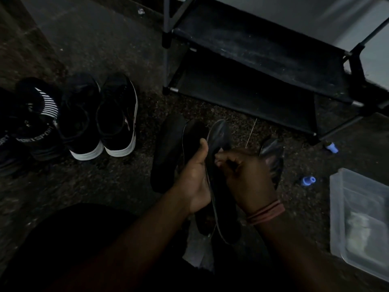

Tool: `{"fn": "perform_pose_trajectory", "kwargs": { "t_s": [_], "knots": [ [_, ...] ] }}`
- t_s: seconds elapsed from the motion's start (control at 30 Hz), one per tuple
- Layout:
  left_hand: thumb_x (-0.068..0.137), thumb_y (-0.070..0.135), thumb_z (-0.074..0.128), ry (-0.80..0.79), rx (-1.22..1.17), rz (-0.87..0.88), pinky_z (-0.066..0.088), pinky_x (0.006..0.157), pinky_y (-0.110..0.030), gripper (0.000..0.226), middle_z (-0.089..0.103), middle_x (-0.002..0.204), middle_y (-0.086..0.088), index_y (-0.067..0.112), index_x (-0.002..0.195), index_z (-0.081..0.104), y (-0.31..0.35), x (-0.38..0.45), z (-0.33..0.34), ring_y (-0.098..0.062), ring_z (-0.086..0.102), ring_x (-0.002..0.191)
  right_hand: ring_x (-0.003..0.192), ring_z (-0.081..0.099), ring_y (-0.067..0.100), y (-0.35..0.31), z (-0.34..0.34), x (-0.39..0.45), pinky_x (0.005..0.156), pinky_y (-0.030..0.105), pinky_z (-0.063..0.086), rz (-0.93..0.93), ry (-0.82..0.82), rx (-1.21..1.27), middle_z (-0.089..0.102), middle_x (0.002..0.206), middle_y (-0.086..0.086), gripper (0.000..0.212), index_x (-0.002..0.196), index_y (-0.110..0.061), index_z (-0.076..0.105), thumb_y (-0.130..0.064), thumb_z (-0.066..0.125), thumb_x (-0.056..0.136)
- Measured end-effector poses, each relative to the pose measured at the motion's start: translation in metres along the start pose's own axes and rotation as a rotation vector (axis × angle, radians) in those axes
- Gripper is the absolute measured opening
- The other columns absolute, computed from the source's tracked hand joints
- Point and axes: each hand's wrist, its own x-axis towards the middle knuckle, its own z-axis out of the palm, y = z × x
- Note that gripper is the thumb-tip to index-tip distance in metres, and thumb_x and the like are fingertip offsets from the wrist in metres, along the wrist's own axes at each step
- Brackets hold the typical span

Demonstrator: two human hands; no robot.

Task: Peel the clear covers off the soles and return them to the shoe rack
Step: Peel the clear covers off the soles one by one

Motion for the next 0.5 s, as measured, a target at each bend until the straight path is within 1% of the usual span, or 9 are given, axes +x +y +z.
{"fn": "perform_pose_trajectory", "kwargs": {
  "t_s": [0.07,0.13,0.17,0.23,0.3,0.37,0.4,0.43,0.5],
  "knots": [
    [0.096,0.073,0.035,0.001,-0.004,-0.004,0.044,0.111,-0.042,0.082,0.061,0.142,-0.013,0.008,0.139,0.061,0.004,-0.001,-0.001,-0.026,0.057,0.133,0.084,0.065,-0.001,-0.013,-0.001,-0.004,0.081,0.020,0.052,0.044,-0.136,0.048,0.072,0.089,-0.014,0.021,0.090,-0.027,0.076,-0.007,0.072,0.083],
    [0.094,0.077,0.033,0.006,-0.033,-0.020,0.045,0.111,-0.041,0.089,0.060,0.143,-0.015,0.005,0.140,0.059,0.009,-0.001,-0.003,-0.025,0.057,0.134,0.081,0.065,-0.003,-0.023,-0.001,-0.009,0.077,0.019,0.052,0.062,-0.261,0.065,0.071,0.085,-0.015,0.016,0.089,-0.029,0.073,-0.014,0.073,0.083],
    [0.093,0.077,0.033,0.006,-0.055,-0.027,0.044,0.112,-0.042,0.090,0.059,0.144,-0.015,0.005,0.141,0.059,0.010,-0.001,-0.003,-0.025,0.055,0.135,0.080,0.064,-0.003,-0.024,-0.001,-0.010,0.074,0.017,0.050,0.067,-0.282,0.058,0.070,0.083,-0.015,0.015,0.090,-0.029,0.071,-0.015,0.073,0.082],
    [0.095,0.075,0.034,0.006,-0.067,-0.031,0.042,0.114,-0.042,0.087,0.059,0.144,-0.014,0.007,0.141,0.059,0.007,0.000,-0.003,-0.026,0.056,0.135,0.077,0.064,-0.002,-0.017,0.000,-0.008,0.070,0.016,0.049,0.095,-0.234,0.051,0.070,0.080,-0.014,0.016,0.089,-0.026,0.069,-0.013,0.073,0.082],
    [0.098,0.070,0.034,0.037,-0.051,-0.025,0.041,0.114,-0.044,0.077,0.062,0.141,-0.014,0.010,0.140,0.060,0.000,0.002,-0.004,-0.027,0.057,0.134,0.075,0.065,0.001,-0.003,0.000,-0.004,0.072,0.024,0.052,0.113,-0.124,-0.004,0.071,0.081,-0.009,0.019,0.088,-0.025,0.069,-0.008,0.072,0.081],
    [0.101,0.064,0.037,0.040,-0.041,-0.044,0.037,0.117,-0.046,0.067,0.063,0.139,-0.013,0.014,0.139,0.062,-0.006,0.004,-0.005,-0.028,0.057,0.133,0.079,0.066,0.010,0.009,0.003,-0.002,0.075,0.034,0.054,0.112,-0.025,-0.052,0.071,0.087,-0.004,0.016,0.091,-0.020,0.070,-0.006,0.070,0.083],
    [0.102,0.061,0.039,0.024,-0.043,-0.065,0.035,0.119,-0.047,0.063,0.062,0.140,-0.013,0.015,0.140,0.061,-0.007,0.004,-0.005,-0.028,0.056,0.134,0.083,0.066,0.014,0.013,0.004,-0.001,0.077,0.036,0.054,0.110,0.015,-0.070,0.070,0.091,0.000,0.014,0.094,-0.017,0.070,-0.007,0.068,0.085],
    [0.104,0.056,0.041,0.003,-0.050,-0.084,0.033,0.120,-0.048,0.059,0.061,0.142,-0.012,0.014,0.141,0.060,-0.008,0.004,-0.004,-0.028,0.054,0.135,0.086,0.065,0.016,0.017,0.005,-0.001,0.080,0.038,0.054,0.114,0.055,-0.084,0.069,0.095,0.001,0.014,0.098,-0.016,0.070,-0.008,0.067,0.087],
    [0.105,0.041,0.044,-0.038,-0.079,-0.113,0.030,0.122,-0.047,0.051,0.059,0.141,-0.013,0.009,0.142,0.058,-0.007,0.003,-0.003,-0.029,0.050,0.138,0.094,0.065,0.015,0.021,0.005,0.000,0.086,0.038,0.054,0.149,0.120,-0.051,0.069,0.102,0.001,0.021,0.107,-0.017,0.068,-0.009,0.068,0.088]
  ]
}}
